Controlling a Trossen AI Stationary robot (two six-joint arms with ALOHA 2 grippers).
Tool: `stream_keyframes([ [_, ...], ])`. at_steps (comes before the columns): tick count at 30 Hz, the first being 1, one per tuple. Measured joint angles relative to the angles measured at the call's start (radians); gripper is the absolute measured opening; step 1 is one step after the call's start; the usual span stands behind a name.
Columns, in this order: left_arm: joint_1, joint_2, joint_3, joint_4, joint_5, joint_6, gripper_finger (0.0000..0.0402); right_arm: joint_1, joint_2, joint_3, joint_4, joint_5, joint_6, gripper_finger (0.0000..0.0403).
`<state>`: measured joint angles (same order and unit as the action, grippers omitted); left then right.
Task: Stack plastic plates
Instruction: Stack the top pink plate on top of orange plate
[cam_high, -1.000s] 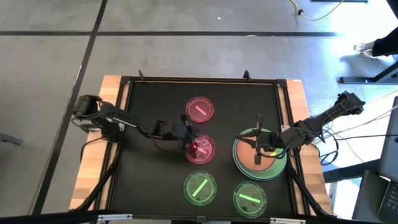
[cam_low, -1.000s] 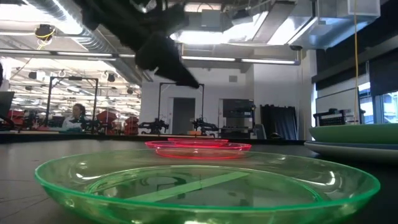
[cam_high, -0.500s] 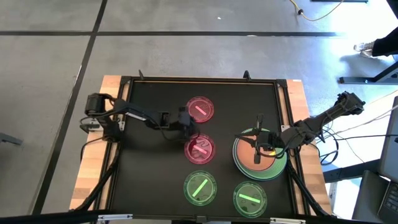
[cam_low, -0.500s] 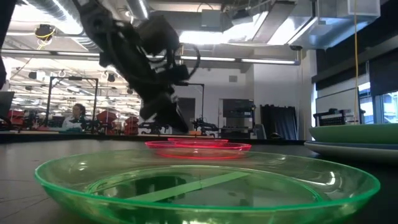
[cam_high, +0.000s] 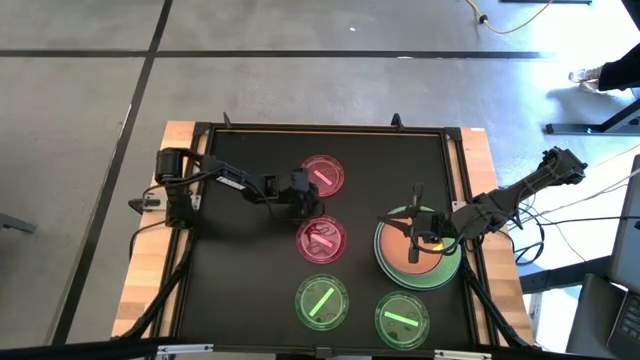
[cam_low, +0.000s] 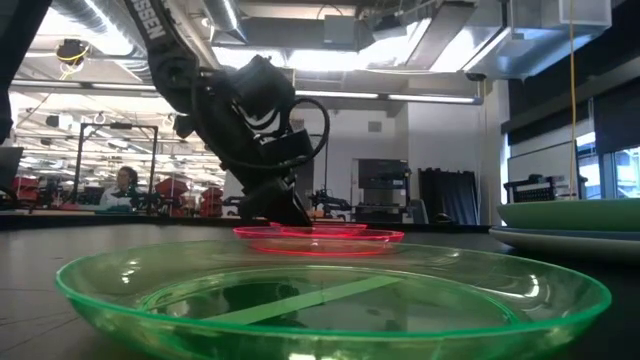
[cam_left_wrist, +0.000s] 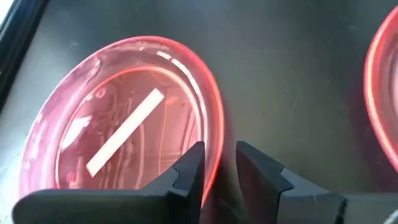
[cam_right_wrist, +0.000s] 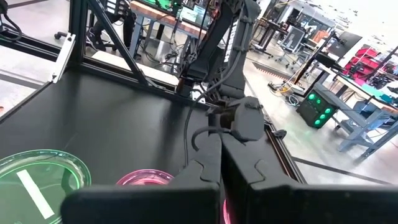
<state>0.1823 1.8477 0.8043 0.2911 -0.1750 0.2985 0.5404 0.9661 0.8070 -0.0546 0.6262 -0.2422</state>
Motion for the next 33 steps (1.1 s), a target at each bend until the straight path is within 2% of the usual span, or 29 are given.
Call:
stream_keyframes([
  [8, 0.022, -0.001, 0.000, 0.001, 0.016, -0.001, 0.0076, 0.000, 0.000, 0.000, 0.000, 0.000, -0.002, 0.0003],
  [16, 0.022, -0.001, 0.000, -0.006, 0.017, 0.000, 0.0006, 0.000, 0.000, 0.000, 0.000, 0.000, -0.003, 0.0003],
  [25, 0.013, -0.009, 0.000, -0.005, 0.005, 0.003, 0.0002, 0.000, 0.000, 0.000, 0.000, 0.000, -0.003, 0.0003],
  [33, -0.071, -0.031, 0.075, -0.007, 0.003, 0.047, 0.0001, 0.000, 0.000, 0.000, 0.000, 0.000, -0.015, 0.0003],
])
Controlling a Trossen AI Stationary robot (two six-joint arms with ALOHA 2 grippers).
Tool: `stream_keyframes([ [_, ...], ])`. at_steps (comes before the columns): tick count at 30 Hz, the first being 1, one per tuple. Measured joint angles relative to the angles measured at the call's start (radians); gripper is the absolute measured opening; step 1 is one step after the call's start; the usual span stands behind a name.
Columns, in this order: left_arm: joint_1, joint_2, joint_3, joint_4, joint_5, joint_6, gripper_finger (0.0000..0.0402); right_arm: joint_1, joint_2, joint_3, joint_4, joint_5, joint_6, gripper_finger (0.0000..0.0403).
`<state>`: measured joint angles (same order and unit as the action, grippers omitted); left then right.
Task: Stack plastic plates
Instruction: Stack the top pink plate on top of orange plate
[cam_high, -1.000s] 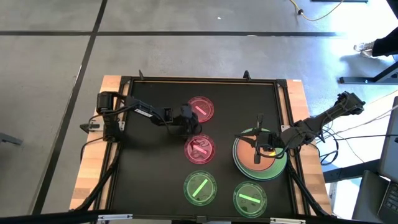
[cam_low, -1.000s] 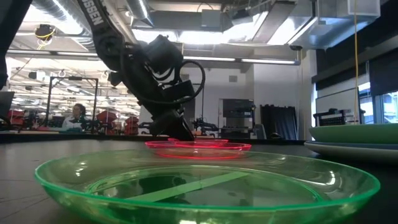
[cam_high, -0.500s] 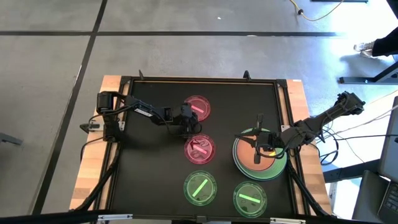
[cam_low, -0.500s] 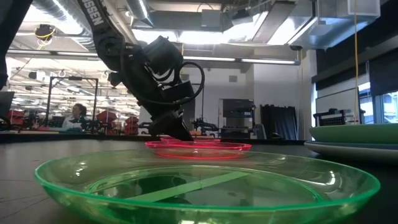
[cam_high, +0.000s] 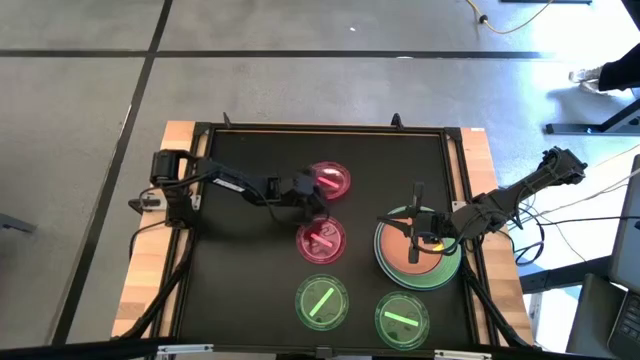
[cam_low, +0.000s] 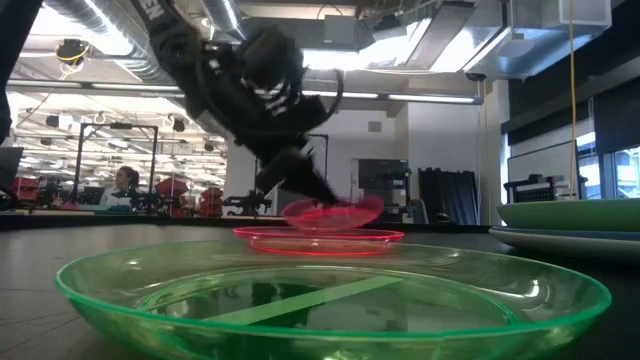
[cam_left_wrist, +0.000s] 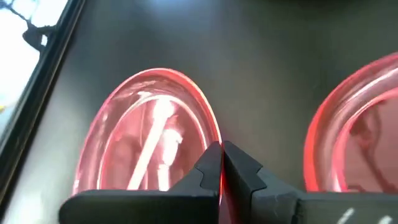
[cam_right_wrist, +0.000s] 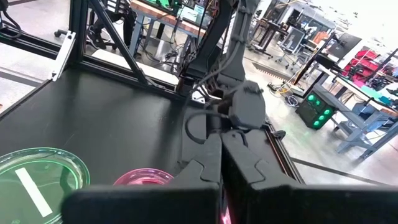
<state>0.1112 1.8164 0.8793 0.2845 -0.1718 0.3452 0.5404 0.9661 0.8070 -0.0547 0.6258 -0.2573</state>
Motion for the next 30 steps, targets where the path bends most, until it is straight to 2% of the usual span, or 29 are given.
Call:
stream_keyframes([
  [11, -0.141, 0.000, 0.163, 0.004, 0.194, 0.033, 0.0000, 0.000, 0.000, 0.000, 0.000, 0.000, -0.005, 0.0003],
  [19, -0.202, 0.013, 0.214, 0.076, 0.274, 0.033, 0.0000, 0.000, 0.000, 0.000, 0.001, 0.000, -0.009, 0.0003],
  [24, -0.224, 0.070, 0.254, 0.146, 0.299, 0.033, 0.0000, 0.000, 0.000, 0.000, 0.002, 0.000, -0.010, 0.0003],
  [30, -0.235, 0.211, 0.400, 0.155, 0.296, 0.024, 0.0000, 0.000, 0.000, 0.000, 0.001, 0.000, -0.010, 0.0003],
])
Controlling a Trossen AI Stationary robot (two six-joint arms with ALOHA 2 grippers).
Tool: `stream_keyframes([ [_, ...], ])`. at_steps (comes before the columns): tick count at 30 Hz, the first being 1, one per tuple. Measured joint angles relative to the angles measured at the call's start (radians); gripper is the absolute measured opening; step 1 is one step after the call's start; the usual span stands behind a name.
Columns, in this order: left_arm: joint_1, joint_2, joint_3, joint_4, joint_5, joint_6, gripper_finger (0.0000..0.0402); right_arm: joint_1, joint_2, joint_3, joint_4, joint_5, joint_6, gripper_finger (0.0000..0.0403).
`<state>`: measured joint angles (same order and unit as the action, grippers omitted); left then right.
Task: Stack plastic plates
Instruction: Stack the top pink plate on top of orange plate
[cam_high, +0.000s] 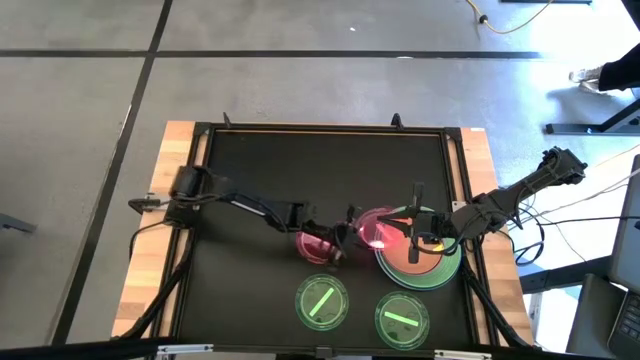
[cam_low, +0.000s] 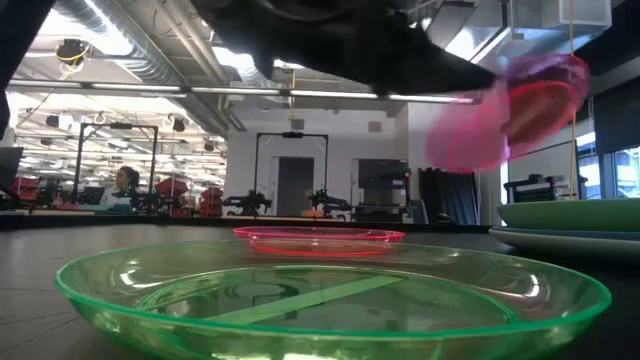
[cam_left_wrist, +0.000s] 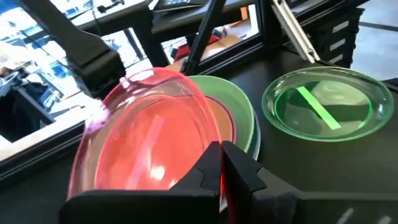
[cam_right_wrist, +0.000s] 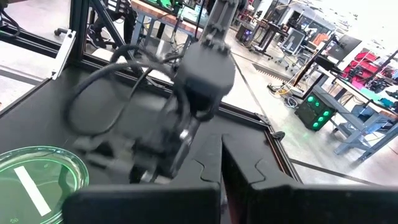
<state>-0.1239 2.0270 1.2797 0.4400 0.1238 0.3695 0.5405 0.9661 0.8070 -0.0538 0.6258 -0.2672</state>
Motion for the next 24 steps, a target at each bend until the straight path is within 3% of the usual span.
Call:
stream_keyframes([
  [13, -0.020, 0.285, 0.357, -0.001, 0.000, -0.020, 0.0000, 0.000, 0.000, 0.000, -0.004, 0.000, -0.001, 0.0003],
  [24, -0.028, 0.383, 0.431, 0.003, -0.002, -0.048, 0.0008, 0.000, 0.000, 0.000, -0.006, 0.000, -0.001, 0.0003],
])
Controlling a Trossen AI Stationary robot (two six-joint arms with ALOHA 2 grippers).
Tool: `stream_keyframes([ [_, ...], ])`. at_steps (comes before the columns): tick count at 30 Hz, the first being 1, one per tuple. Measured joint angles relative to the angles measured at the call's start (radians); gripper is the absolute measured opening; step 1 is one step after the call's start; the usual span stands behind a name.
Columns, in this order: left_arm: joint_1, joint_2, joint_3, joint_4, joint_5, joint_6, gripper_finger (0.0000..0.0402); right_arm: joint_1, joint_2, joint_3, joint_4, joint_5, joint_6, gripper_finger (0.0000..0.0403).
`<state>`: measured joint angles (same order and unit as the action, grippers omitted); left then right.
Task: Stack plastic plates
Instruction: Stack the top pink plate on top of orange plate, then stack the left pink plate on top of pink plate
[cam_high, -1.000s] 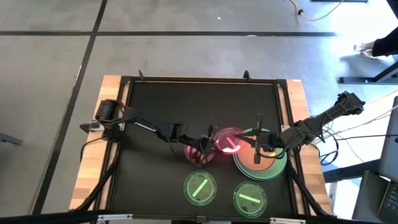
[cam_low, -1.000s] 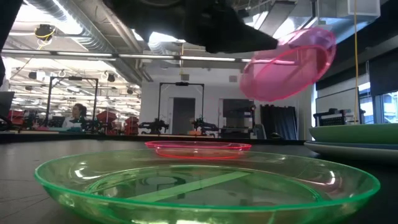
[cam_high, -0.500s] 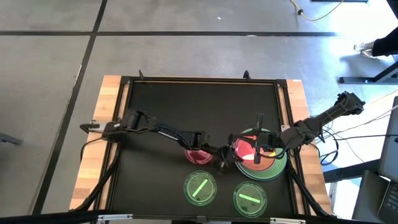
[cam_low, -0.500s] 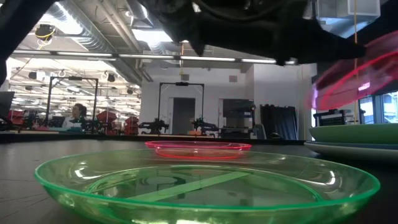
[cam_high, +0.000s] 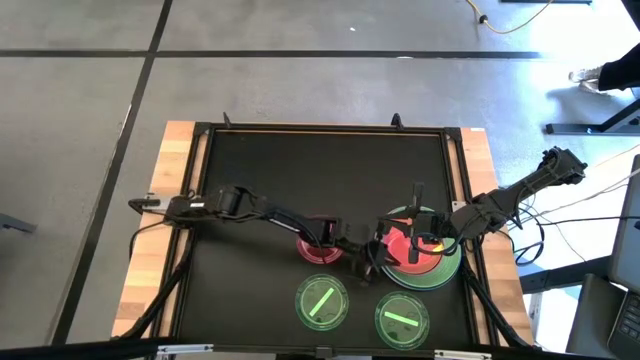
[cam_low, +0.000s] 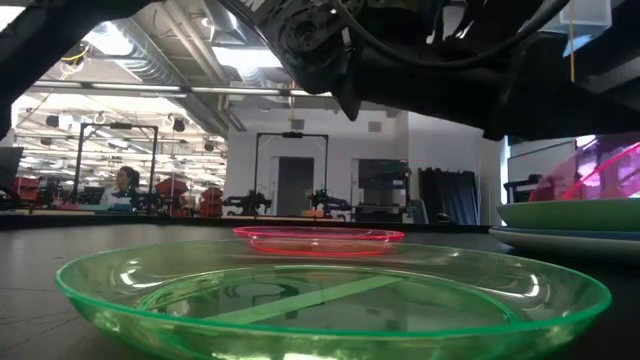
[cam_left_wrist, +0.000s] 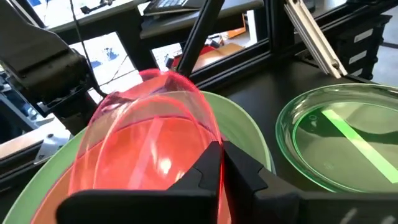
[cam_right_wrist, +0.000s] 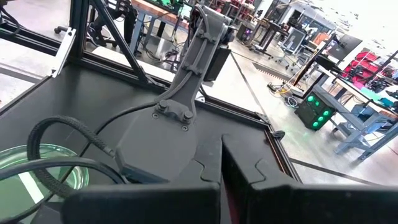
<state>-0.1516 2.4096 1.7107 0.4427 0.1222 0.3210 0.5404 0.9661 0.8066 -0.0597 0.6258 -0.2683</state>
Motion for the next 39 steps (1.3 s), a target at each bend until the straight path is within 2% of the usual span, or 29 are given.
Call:
stream_keyframes([
  [7, 0.000, 0.008, 0.001, 0.001, -0.020, 0.000, 0.0059, 0.000, 0.000, 0.000, 0.000, 0.000, 0.000, 0.0003],
  [11, -0.009, 0.004, 0.001, -0.032, -0.064, -0.005, 0.0078, 0.000, 0.000, 0.000, -0.002, 0.000, 0.000, 0.0003],
  [15, -0.030, -0.054, 0.000, -0.159, -0.146, 0.022, 0.0082, 0.000, 0.000, 0.000, -0.014, 0.000, 0.000, 0.0003],
  [22, -0.044, -0.198, -0.022, -0.544, -0.195, 0.010, 0.0082, 0.000, 0.000, 0.000, -0.028, 0.000, 0.000, 0.0003],
  [25, -0.052, -0.287, -0.122, -0.565, -0.255, -0.005, 0.0082, 0.000, 0.000, 0.000, -0.030, 0.000, 0.001, 0.0003],
  [29, -0.068, -0.451, -0.328, -0.508, -0.317, -0.030, 0.0083, 0.000, 0.000, 0.000, -0.029, 0.000, 0.001, 0.0003],
  [34, -0.082, -0.663, -0.595, -0.451, -0.313, -0.103, 0.0083, 0.000, 0.000, 0.000, -0.018, 0.003, 0.001, 0.0003],
  [39, -0.108, -0.783, -0.796, -0.458, -0.305, -0.199, 0.0083, 0.000, 0.000, 0.000, -0.010, 0.003, 0.001, 0.0003],
])
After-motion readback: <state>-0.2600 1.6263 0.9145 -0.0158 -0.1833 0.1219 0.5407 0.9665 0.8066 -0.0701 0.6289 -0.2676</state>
